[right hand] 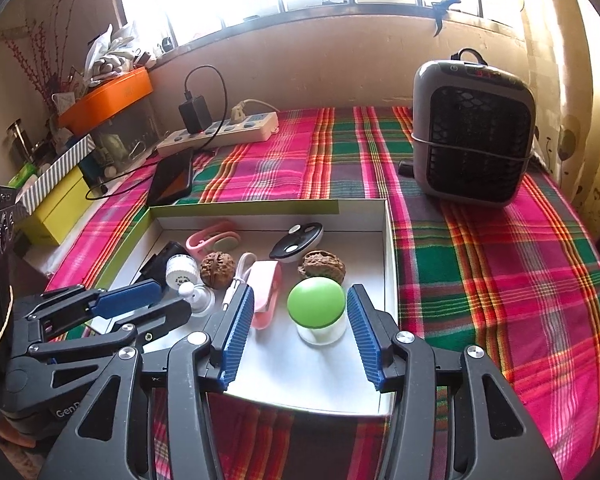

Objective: Organize objects

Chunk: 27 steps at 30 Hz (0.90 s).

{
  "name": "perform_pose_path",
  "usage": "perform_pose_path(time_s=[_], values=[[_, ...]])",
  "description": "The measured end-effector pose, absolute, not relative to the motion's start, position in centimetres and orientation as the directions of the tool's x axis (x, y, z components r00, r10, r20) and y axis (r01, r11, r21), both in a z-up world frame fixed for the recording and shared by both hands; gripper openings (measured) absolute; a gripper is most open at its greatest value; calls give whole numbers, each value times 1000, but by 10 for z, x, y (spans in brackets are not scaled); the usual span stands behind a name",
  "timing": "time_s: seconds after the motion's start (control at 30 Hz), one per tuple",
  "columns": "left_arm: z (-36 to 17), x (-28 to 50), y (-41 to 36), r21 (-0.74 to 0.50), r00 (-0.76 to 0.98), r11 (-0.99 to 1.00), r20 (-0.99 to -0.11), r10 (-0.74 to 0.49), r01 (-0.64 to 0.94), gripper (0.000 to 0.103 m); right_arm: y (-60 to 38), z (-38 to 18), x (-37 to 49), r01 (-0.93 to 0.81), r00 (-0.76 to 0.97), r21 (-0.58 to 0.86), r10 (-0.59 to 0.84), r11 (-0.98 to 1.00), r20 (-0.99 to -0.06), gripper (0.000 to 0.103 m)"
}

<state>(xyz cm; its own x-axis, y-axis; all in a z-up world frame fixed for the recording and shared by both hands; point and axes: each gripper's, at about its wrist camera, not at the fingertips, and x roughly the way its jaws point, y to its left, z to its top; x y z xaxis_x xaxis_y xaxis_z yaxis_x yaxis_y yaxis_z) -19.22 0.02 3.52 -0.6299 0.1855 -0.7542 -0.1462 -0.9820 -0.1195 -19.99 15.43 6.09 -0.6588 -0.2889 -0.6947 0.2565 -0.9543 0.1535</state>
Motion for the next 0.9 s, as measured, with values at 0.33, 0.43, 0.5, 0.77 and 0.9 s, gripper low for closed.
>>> perform_pose_path(time_s=[0.33,0.43,0.5,0.77,0.9], values=[[49,-167,-5,-90,-675,-989,-724,143,-114,35,151,69,-181,241,-685,138,-270,-960,-677,50],[53,-159,-4,-73,-685,-991,-718,127,-108,35,150,72,-175,235,-693,134,-263,-963,-672,50],[54,-154,-4,-69,-689,-992,-715,123,-105,35,150,74,-171,230,-697,130,-256,-965,-669,50],[54,-125,-3,-40,-701,-995,-707,91,-88,35,150,77,-147,217,-705,104,-229,-971,-671,50],[50,-111,-4,-53,-696,-996,-713,90,-75,35,149,75,-133,210,-699,78,-205,-975,-685,50]])
